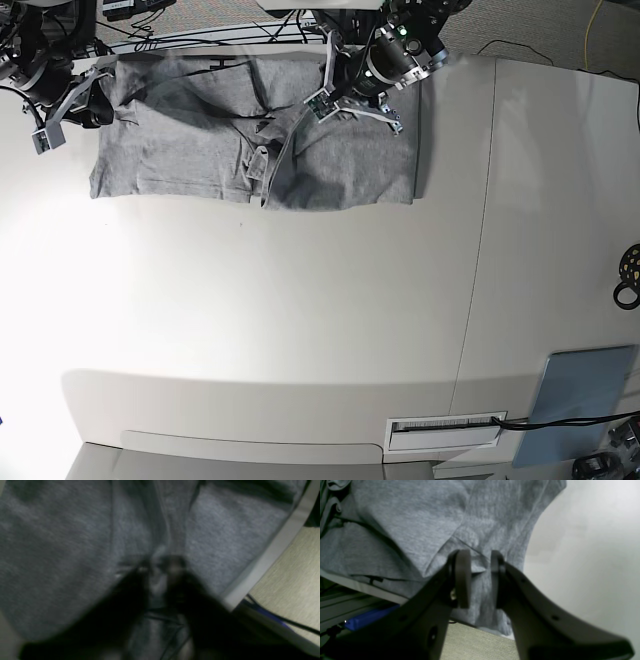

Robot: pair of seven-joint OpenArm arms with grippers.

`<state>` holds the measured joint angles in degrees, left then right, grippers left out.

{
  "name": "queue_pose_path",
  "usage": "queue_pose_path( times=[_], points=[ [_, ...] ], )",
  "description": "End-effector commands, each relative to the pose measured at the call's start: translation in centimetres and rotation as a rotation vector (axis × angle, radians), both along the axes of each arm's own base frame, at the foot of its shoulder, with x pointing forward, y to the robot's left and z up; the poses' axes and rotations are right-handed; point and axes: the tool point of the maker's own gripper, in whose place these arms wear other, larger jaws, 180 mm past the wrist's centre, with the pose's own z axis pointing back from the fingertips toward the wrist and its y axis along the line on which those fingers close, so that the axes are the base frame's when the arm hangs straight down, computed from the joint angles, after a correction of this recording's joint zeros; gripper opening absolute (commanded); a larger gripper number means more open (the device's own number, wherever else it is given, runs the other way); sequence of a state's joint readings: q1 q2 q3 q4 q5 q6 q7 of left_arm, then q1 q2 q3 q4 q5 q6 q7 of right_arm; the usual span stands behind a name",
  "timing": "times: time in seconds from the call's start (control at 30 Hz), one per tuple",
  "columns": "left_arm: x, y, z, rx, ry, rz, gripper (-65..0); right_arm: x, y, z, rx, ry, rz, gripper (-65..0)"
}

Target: Fold the T-shirt properly

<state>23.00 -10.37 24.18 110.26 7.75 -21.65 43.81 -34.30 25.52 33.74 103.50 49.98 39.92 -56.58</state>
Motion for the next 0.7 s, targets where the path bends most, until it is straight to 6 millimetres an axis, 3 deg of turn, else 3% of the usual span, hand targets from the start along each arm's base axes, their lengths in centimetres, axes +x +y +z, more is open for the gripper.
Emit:
queue_pose_path(
  times=[0.0, 0.1, 0.33, 0.47, 0.53, 0.67],
  points=[
    [0.0, -0.8, 0.9, -0.057, -0.005, -0.005, -65.0, 0.7, -0.2, 1.1, -0.005, -0.039, 0.008, -50.5],
    [-0.9, -2.7, 2.4, -0.191, 0.049, -0.033, -65.0, 0.7, -0.2, 1.1, -0.005, -0.039, 0.007, -50.5],
    [-1.3, -6.7, 8.3, -0.592, 0.161, -0.022, -65.0, 0.7, -0.2, 1.1, -0.005, -0.039, 0.008, -50.5],
    [-1.3, -7.2, 9.2, -0.653, 0.185, -0.021, -65.0, 0.7, -0.2, 1.1, -0.005, -0.038, 0.008, -50.5],
    [-1.3, -7.2, 9.2, -0.652, 0.185, -0.021, -57.7, 0.6, -0.3, 1.0, -0.007, -0.034, 0.009, -50.5],
    [-1.3, -7.2, 9.2, -0.653, 0.185, -0.021, -34.4, 0.6, -0.2, 1.0, -0.006, -0.035, 0.008, -50.4]
  ],
)
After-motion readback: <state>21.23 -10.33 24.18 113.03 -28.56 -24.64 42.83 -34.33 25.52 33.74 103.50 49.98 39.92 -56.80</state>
